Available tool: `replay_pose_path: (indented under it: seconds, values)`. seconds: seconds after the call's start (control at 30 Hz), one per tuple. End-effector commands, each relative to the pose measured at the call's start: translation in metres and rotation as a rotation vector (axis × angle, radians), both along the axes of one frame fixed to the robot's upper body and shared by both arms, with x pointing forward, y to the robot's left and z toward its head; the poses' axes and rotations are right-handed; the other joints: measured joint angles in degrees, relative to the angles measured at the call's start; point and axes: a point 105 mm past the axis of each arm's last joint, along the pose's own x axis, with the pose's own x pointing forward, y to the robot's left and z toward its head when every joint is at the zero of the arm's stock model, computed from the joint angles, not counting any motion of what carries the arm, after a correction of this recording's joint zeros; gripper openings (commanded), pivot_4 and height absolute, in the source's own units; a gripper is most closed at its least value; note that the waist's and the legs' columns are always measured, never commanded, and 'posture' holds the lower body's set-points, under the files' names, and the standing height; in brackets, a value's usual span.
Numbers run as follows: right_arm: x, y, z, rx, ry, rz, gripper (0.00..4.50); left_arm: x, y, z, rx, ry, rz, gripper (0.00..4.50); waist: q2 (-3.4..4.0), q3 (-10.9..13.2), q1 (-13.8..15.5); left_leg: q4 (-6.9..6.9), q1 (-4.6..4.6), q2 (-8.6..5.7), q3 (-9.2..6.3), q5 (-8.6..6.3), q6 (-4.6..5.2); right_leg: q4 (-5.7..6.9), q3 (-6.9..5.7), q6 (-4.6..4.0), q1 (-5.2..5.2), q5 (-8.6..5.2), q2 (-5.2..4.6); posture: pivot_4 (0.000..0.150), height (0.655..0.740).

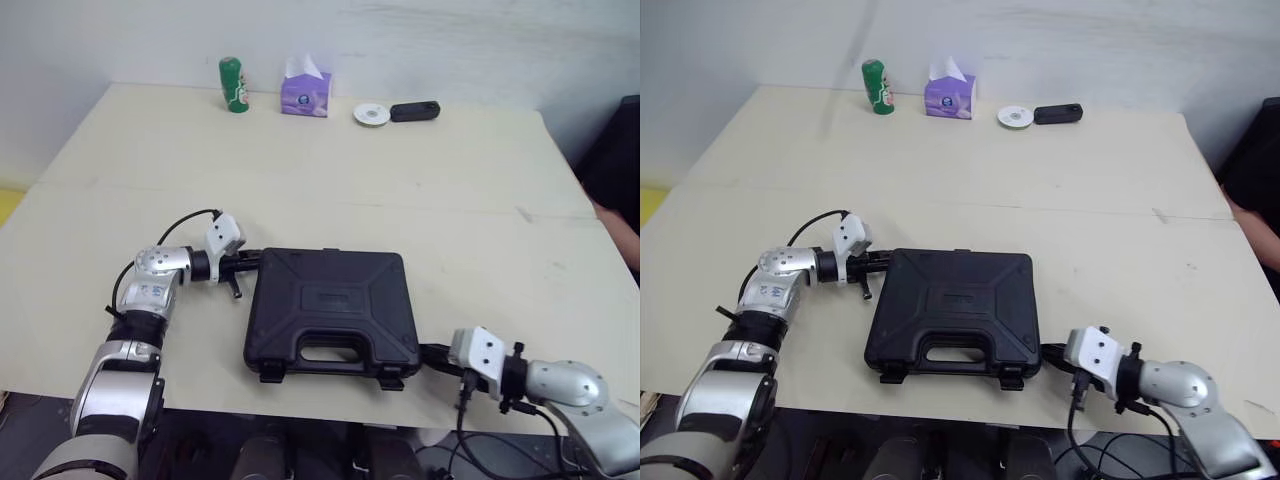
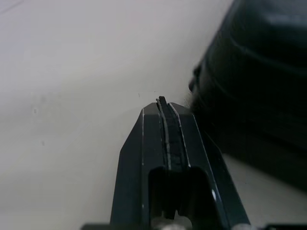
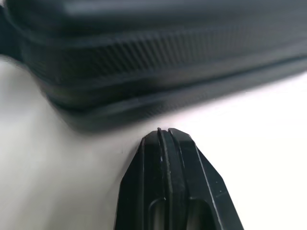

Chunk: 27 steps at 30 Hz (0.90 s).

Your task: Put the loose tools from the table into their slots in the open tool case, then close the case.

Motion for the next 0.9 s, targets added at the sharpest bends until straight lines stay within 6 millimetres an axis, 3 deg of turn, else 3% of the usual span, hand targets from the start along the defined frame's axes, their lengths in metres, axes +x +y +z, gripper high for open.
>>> replay_pose_path:
  seconds: [0.03,0.37,0.47,0.67,0.9]
  values:
    - [-0.024,0.003,-0.018,-0.004,0.149,0.044,0.0,0.002,-0.003,0.02,-0.041,-0.062,0.006,0.03,-0.01,0.0,0.34,0.03,-0.01,0.0,-0.04,-0.02,0.01,-0.1,0.0,0.0,0.02,0.0,0.0,0.15,0.74]
    - [-0.047,0.042,-0.026,0.06,0.253,0.153,0.0,0.021,-0.017,0.023,-0.038,-0.061,0.043,0.03,-0.01,-0.01,0.01,0.02,-0.02,0.05,-0.07,-0.07,-0.06,-0.19,-0.04,0.0,0.06,0.0,0.09,0.15,0.74]
    - [-0.034,0.046,-0.027,0.083,0.196,0.11,0.0,0.019,-0.027,0.02,-0.033,-0.049,-0.01,0.03,-0.12,-0.07,-0.16,0.01,-0.01,0.08,-0.06,-0.07,-0.07,-0.18,-0.06,-0.01,0.06,0.0,0.13,0.15,0.74]
    - [-0.021,0.047,-0.025,0.108,0.164,0.078,0.0,0.011,-0.028,0.015,-0.043,-0.002,-0.069,0.03,-0.15,-0.09,-1.04,0.03,0.03,0.14,-0.04,-0.03,-0.15,-0.11,-0.03,-0.02,0.06,-0.01,0.17,0.15,0.74]
    - [0.003,0.037,-0.023,0.08,0.085,0.018,0.0,-0.008,-0.01,0.009,-0.057,0.028,-0.077,0.03,-0.11,-0.07,-1.8,0.03,0.08,0.16,-0.02,-0.02,-0.2,-0.03,0.01,-0.08,0.02,-0.04,0.17,0.15,0.74]
